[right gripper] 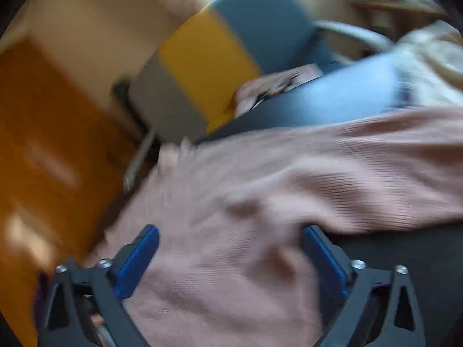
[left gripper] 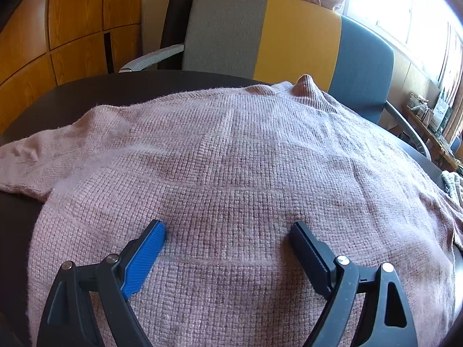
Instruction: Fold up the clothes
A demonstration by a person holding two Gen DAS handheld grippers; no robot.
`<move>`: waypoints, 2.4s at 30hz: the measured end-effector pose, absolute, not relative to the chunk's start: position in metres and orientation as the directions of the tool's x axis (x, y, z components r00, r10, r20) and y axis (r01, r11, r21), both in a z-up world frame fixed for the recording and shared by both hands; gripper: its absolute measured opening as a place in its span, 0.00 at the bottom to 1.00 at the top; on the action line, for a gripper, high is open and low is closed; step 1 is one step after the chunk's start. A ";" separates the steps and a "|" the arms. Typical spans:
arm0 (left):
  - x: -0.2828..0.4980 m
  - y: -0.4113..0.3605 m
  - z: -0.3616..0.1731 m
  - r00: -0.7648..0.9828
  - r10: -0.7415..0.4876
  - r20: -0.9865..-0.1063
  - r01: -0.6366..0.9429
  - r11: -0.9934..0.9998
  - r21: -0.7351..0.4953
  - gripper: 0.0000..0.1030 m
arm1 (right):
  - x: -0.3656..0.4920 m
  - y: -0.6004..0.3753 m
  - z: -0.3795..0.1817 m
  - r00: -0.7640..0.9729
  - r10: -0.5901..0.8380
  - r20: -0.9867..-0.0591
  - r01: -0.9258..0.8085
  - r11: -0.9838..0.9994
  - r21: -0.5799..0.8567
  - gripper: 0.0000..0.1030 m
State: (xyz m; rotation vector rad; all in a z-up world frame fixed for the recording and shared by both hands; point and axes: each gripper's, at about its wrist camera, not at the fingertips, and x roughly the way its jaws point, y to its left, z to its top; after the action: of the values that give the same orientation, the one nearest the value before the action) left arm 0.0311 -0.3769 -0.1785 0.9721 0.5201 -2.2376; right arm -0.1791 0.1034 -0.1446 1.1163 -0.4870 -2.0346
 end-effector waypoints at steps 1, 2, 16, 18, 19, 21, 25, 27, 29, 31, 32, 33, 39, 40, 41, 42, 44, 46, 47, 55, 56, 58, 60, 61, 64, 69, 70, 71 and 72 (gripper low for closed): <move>0.030 -0.376 -0.178 -0.525 -0.395 -0.754 0.687 -0.720 -0.102 0.87 | -0.186 0.134 -0.140 -0.370 -0.769 -0.521 0.388 -0.638 0.665 0.76; 0.030 -0.376 -0.178 -0.526 -0.394 -0.754 0.687 -0.720 -0.103 0.87 | -0.193 0.168 -0.136 -0.411 -0.763 -0.499 0.335 -0.635 0.696 0.72; 0.017 -0.378 -0.182 -0.518 -0.398 -0.757 0.686 -0.722 -0.090 0.87 | -0.228 0.365 -0.176 -0.657 -0.530 -0.535 -0.153 -0.602 0.784 0.49; 0.019 -0.379 -0.182 -0.517 -0.398 -0.758 0.686 -0.722 -0.089 0.87 | -0.235 0.362 -0.178 -0.662 -0.519 -0.542 -0.168 -0.602 0.781 0.49; 0.020 -0.379 -0.182 -0.517 -0.397 -0.758 0.686 -0.722 -0.090 0.87 | -0.237 0.361 -0.179 -0.662 -0.511 -0.548 -0.175 -0.606 0.776 0.48; 0.021 -0.380 -0.182 -0.518 -0.396 -0.758 0.685 -0.723 -0.091 0.87 | -0.244 0.357 -0.180 -0.665 -0.492 -0.561 -0.191 -0.615 0.765 0.47; 0.025 -0.382 -0.181 -0.519 -0.395 -0.758 0.685 -0.723 -0.092 0.87 | -0.260 0.348 -0.177 -0.667 -0.433 -0.607 -0.213 -0.669 0.712 0.32; 0.027 -0.378 -0.179 -0.520 -0.395 -0.757 0.685 -0.723 -0.093 0.87 | -0.267 0.347 -0.176 -0.663 -0.404 -0.630 -0.226 -0.694 0.684 0.09; 0.026 -0.376 -0.178 -0.520 -0.395 -0.757 0.685 -0.723 -0.093 0.87 | -0.273 0.339 -0.164 -0.673 -0.408 -0.617 -0.200 -0.703 0.683 0.06; 0.026 -0.375 -0.178 -0.519 -0.397 -0.757 0.685 -0.723 -0.090 0.87 | -0.278 0.332 -0.152 -0.683 -0.422 -0.596 -0.160 -0.710 0.686 0.06; 0.026 -0.374 -0.177 -0.518 -0.399 -0.757 0.685 -0.723 -0.088 0.87 | -0.281 0.323 -0.144 -0.683 -0.434 -0.587 -0.131 -0.718 0.684 0.06; 0.027 -0.374 -0.177 -0.518 -0.399 -0.757 0.685 -0.723 -0.087 0.87 | -0.284 0.314 -0.136 -0.683 -0.446 -0.578 -0.101 -0.726 0.680 0.06; 0.027 -0.373 -0.177 -0.524 -0.395 -0.755 0.684 -0.724 -0.096 0.87 | -0.299 0.229 -0.113 -0.602 -0.580 -0.548 0.087 -0.730 0.678 0.06; 0.028 -0.373 -0.177 -0.525 -0.394 -0.754 0.683 -0.724 -0.098 0.87 | -0.301 0.210 -0.111 -0.581 -0.604 -0.546 0.121 -0.727 0.676 0.06; 0.028 -0.374 -0.176 -0.527 -0.392 -0.754 0.683 -0.724 -0.101 0.87 | -0.303 0.189 -0.109 -0.561 -0.622 -0.546 0.149 -0.725 0.673 0.06; 0.029 -0.374 -0.176 -0.528 -0.392 -0.754 0.683 -0.724 -0.102 0.87 | -0.304 0.168 -0.108 -0.540 -0.640 -0.547 0.177 -0.722 0.669 0.06; 0.030 -0.374 -0.176 -0.530 -0.390 -0.753 0.682 -0.724 -0.105 0.87 | -0.304 0.120 -0.106 -0.486 -0.684 -0.544 0.238 -0.702 0.671 0.06; 0.030 -0.373 -0.175 -0.532 -0.388 -0.752 0.681 -0.724 -0.108 0.87 | -0.302 0.068 -0.100 -0.425 -0.725 -0.543 0.314 -0.680 0.663 0.06; 0.031 -0.373 -0.175 -0.534 -0.387 -0.752 0.681 -0.724 -0.110 0.87 | -0.300 0.044 -0.097 -0.395 -0.739 -0.546 0.351 -0.670 0.654 0.06; 0.036 -0.373 -0.174 -0.542 -0.381 -0.749 0.678 -0.725 -0.122 0.88 | -0.230 -0.086 -0.120 -0.222 -0.696 -0.683 0.547 -0.669 0.504 0.19; 0.036 -0.373 -0.174 -0.542 -0.380 -0.749 0.678 -0.725 -0.123 0.88 | -0.223 -0.089 -0.126 -0.217 -0.692 -0.689 0.558 -0.667 0.494 0.22; 0.037 -0.373 -0.173 -0.543 -0.380 -0.749 0.678 -0.725 -0.123 0.88 | -0.213 -0.085 -0.128 -0.220 -0.692 -0.687 0.572 -0.662 0.484 0.35; 0.036 -0.372 -0.173 -0.540 -0.382 -0.750 0.678 -0.725 -0.119 0.88 | -0.207 -0.073 -0.125 -0.232 -0.699 -0.677 0.585 -0.656 0.477 0.37; 0.036 -0.372 -0.173 -0.540 -0.383 -0.750 0.678 -0.725 -0.118 0.88 | -0.198 -0.066 -0.126 -0.237 -0.695 -0.679 0.597 -0.655 0.463 0.37; 0.031 -0.373 -0.174 -0.534 -0.383 -0.754 0.679 -0.726 -0.113 0.88 | -0.177 -0.037 -0.127 -0.262 -0.657 -0.707 0.635 -0.669 0.386 0.37; 0.021 -0.370 -0.165 -0.517 -0.340 -0.786 0.664 -0.738 -0.118 0.86 | -0.147 -0.015 -0.151 -0.352 -0.506 -0.788 0.667 -0.726 0.168 0.37; 0.018 -0.369 -0.162 -0.526 -0.312 -0.791 0.653 -0.744 -0.142 0.85 | -0.144 -0.012 -0.154 -0.372 -0.497 -0.784 0.669 -0.729 0.144 0.37; 0.013 -0.369 -0.156 -0.583 -0.222 -0.782 0.612 -0.753 -0.242 0.84 | -0.141 -0.009 -0.157 -0.392 -0.490 -0.779 0.672 -0.731 0.121 0.37; 0.008 -0.369 -0.150 -0.635 -0.132 -0.761 0.565 -0.752 -0.340 0.83 | -0.138 -0.006 -0.160 -0.412 -0.482 -0.773 0.674 -0.733 0.098 0.40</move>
State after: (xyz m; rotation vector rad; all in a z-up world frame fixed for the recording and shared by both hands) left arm 0.0076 -0.3691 -0.1497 1.0486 0.8029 -2.3917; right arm -0.1376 -0.0062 -0.1601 1.0806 0.2974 -2.1588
